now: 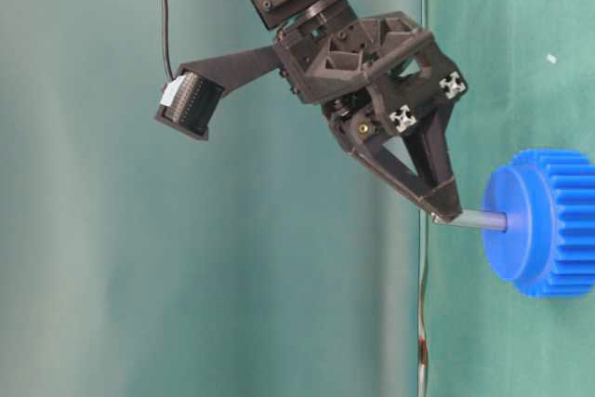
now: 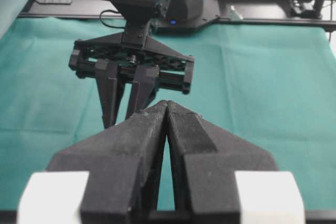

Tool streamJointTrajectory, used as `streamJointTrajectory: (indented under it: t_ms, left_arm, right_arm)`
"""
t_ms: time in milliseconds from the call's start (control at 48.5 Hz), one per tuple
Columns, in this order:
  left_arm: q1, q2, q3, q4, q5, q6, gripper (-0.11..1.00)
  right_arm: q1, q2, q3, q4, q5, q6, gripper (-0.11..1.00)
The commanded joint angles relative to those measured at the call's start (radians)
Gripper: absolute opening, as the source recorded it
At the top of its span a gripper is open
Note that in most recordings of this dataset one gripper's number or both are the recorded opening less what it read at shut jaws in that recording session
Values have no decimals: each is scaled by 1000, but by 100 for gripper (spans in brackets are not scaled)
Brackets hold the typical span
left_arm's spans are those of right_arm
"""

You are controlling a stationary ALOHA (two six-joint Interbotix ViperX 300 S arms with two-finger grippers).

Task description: Insert the shaft into the center hole of the gear.

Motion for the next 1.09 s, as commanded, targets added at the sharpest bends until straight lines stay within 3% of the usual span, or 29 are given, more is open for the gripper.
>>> streamJointTrajectory:
  t_ms: [0,763,1073]
  left_arm:
    - [3,8,-25,3,-6,0,0]
    - [3,8,-23,3,-5,0,0]
    - [3,8,-25,3,-5,0,0]
  right_arm:
    - [-3,-29,-9,2,-11,-2,17]
    - [-3,94,-55,20,-8,0,17]
    - [-3,84,-49,20,-6,-2,17]
